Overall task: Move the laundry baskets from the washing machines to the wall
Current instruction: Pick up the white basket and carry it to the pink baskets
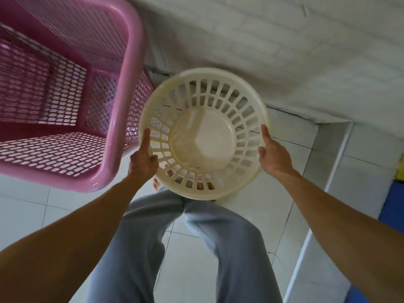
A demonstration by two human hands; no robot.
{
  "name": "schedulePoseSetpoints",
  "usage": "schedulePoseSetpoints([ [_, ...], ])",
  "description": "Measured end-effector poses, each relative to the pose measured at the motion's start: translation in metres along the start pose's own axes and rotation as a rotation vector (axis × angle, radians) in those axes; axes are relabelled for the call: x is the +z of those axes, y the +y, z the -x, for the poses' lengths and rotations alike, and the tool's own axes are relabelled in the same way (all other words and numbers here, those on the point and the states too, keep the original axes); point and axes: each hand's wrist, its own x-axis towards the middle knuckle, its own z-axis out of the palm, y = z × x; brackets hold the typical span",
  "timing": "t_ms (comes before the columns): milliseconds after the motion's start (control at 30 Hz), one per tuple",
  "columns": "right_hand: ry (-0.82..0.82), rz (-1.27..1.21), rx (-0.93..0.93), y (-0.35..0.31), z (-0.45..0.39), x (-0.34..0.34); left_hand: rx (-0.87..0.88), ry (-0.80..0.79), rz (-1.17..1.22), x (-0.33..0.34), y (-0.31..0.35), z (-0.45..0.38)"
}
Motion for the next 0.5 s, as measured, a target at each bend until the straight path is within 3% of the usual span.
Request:
schedulePoseSetpoints([
  [300,-0.025,0.041,0.029,-0.007,-0.017,0.002,-0.008,0.031,-0.006,0.011,0.000,-0.021],
  [500,-0.024,-0.013,0.092,-0.020,0.002,-0.018,-0.162,-0.026,0.020,-0.010,0.018,-0.018],
])
